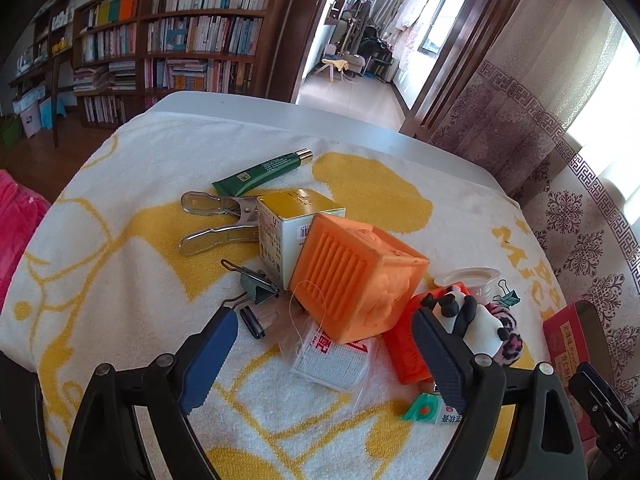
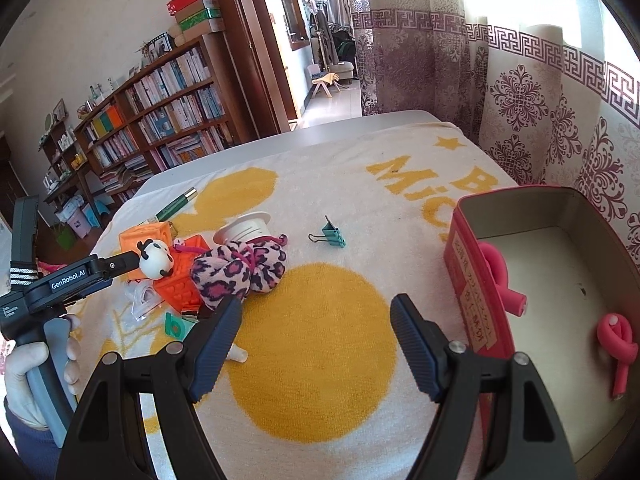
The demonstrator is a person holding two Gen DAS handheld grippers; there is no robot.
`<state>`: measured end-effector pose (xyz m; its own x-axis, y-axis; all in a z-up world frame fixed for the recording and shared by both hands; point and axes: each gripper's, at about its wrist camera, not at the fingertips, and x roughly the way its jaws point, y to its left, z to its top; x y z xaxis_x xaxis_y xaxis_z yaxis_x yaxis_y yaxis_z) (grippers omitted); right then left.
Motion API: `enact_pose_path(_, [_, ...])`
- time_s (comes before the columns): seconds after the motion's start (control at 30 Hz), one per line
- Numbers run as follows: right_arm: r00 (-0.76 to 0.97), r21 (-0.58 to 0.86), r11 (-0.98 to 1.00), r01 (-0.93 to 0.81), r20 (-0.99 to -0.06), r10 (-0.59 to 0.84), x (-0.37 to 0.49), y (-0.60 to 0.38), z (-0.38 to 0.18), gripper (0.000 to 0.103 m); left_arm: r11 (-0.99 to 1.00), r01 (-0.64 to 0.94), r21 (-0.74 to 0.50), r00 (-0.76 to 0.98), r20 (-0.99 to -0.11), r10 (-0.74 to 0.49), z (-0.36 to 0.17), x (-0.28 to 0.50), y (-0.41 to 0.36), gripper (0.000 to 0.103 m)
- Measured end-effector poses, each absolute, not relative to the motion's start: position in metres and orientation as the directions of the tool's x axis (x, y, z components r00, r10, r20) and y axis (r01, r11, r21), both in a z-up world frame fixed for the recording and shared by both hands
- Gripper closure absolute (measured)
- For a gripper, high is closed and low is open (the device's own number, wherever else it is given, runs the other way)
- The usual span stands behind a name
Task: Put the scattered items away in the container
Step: 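Move the right tool back and grasp the panda figurine, then grasp the orange rubber cube with the left tool while the right tool holds the panda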
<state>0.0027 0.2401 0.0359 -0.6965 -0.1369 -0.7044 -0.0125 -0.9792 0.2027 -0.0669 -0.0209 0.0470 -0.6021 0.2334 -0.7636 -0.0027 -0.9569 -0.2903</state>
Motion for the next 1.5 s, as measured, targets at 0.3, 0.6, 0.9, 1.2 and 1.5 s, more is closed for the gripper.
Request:
enact_pose_path(0.3, [-0.719, 0.195, -0.959, 0.204, -0.635, -0.282, -0.013, 0.180, 0.052, 0.023, -0.968, -0.020, -0.250, -0.634, -0.746, 0.206, 0.058, -0.061, -0.022, 0.012])
enact_pose_path(0.6, [-0.675, 0.097, -0.924, 0.370, -0.656, -0.339, -0.042, 0.119, 0.038, 0.045, -0.958, 0.067, -0.279, -0.648, -0.742, 0.171, 0.060, -0.063, -0.052, 0.012])
enact_pose_path(0.9, [-0.627, 0.113, -0.920, 0.375, -0.701, -0.341, -0.073, 0.106, 0.013, 0.059, -0.968, 0.058, -0.245, -0.655, -0.741, 0.148, 0.062, -0.062, -0.047, 0.012])
enact_pose_path(1.2, [-0.660, 0.158, -0.941, 0.299, -0.678, -0.324, -0.051, 0.143, 0.019, 0.068, -0.977, 0.017, -0.211, -0.660, -0.737, 0.148, 0.061, -0.061, -0.033, 0.012])
enact_pose_path(1.5, [-0.706, 0.157, -0.960, 0.230, -0.653, -0.276, -0.024, 0.177, 0.021, 0.068, -0.985, -0.018, -0.171, -0.661, -0.737, 0.140, 0.065, -0.069, -0.002, 0.012])
